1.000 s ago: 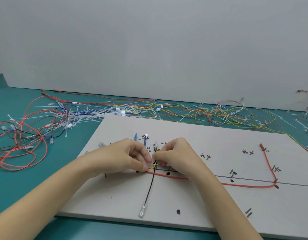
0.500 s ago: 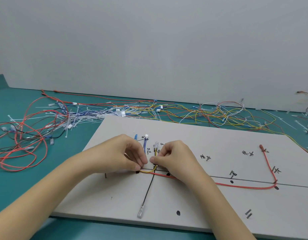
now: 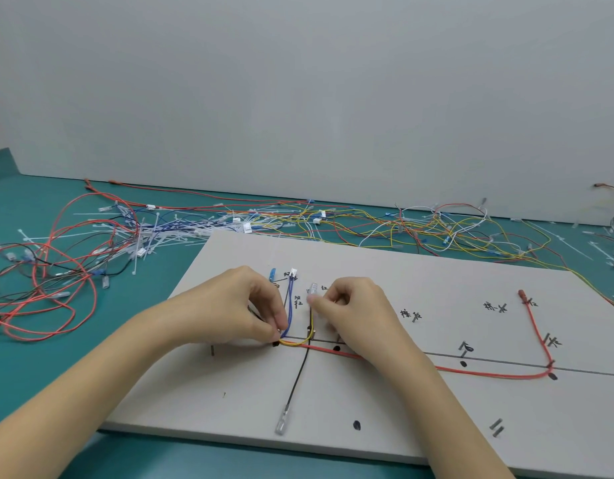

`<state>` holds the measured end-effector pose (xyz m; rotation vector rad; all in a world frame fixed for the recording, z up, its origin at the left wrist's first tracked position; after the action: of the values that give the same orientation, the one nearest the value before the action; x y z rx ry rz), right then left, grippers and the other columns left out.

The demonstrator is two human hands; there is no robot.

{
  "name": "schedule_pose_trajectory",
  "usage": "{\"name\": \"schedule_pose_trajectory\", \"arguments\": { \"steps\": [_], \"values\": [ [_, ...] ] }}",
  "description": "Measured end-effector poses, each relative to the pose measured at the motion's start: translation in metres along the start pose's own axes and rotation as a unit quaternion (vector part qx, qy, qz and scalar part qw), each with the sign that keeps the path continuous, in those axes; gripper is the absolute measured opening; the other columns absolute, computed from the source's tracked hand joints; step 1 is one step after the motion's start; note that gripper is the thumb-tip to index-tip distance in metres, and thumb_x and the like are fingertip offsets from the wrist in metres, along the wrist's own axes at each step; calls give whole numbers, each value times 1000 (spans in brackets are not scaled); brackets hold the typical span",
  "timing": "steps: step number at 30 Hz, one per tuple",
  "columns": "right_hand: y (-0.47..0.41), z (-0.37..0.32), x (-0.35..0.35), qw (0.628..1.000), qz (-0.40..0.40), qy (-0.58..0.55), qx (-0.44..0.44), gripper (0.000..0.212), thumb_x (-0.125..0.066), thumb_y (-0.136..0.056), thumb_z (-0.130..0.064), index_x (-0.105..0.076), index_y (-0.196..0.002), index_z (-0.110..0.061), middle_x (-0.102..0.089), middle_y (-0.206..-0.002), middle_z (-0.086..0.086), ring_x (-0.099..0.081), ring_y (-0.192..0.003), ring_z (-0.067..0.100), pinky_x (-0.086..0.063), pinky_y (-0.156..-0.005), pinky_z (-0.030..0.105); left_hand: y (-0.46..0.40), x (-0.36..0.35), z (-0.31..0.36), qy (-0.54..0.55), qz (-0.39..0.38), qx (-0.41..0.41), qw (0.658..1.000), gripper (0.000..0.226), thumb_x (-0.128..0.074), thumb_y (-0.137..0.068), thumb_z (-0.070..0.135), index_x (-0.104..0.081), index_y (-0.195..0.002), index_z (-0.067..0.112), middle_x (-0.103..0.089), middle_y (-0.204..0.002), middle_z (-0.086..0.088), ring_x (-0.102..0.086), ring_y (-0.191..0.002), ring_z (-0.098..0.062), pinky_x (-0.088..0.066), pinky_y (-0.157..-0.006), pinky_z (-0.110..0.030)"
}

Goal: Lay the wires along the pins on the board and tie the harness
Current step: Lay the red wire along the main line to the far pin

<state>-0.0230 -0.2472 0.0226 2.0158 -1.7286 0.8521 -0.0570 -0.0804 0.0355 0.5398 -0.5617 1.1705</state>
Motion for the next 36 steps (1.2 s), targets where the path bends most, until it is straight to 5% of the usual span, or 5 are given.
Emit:
{"name": "schedule_pose_trajectory", "arguments": {
  "steps": [6,12,22,31,36],
  "values": [
    [-11,14,36,996,75,30,-24,26,-51,-95,-39,-58,-82,-18,-65,-79,-1,-57,-77,18,-37,-64,29,0,4,0,-13,15,-17,1000,13,-80,-75,22,-75,-73,33,-72,-75,14,-66,-65,1,-52,-66,-14],
    [-17,32,44,971,17,230,-71,36,-44,-95,-48,-52,-107,-15,-52,-110,7,-46,-109,28,-40,-85,38,-1,5,-1,-46,22,-23,998,9,-81,-72,27,-74,-70,32,-70,-74,15,-62,-67,4,-54,-70,-22],
    [-8,31,37,931,-58,361,-18,34,-32,-102,-34,-34,-70,-20,-52,-86,3,-48,-85,28,-34,-72,36,-4,1,-2,-54,14,-41,998,11,-83,-74,27,-74,-69,31,-69,-75,14,-61,-69,-1,-48,-63,-15],
    [-9,29,38,943,-96,315,51,30,-35,-104,-30,-35,-76,-17,-48,-82,0,-45,-82,24,-38,-72,37,-7,-1,-5,3,-1,-39,999,16,-82,-74,13,-74,-67,25,-74,-73,3,-70,-70,-14,-56,-71,-28],
    [-16,34,38,946,-97,302,65,29,-38,-103,-28,-37,-76,-17,-45,-79,-1,-43,-80,24,-35,-70,36,-9,-2,-6,-3,25,-49,998,21,-81,-75,10,-72,-66,26,-73,-70,5,-69,-67,-10,-55,-67,-22]
  ]
}}
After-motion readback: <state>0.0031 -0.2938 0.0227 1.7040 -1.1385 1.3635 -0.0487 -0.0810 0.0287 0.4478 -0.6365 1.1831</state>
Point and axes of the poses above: each hand's wrist, its own y-axis away from the middle knuckle, its own x-axis out of the back of the hand, z = x × y, the point moved 6 cm from there along -y, towards the middle knuckle
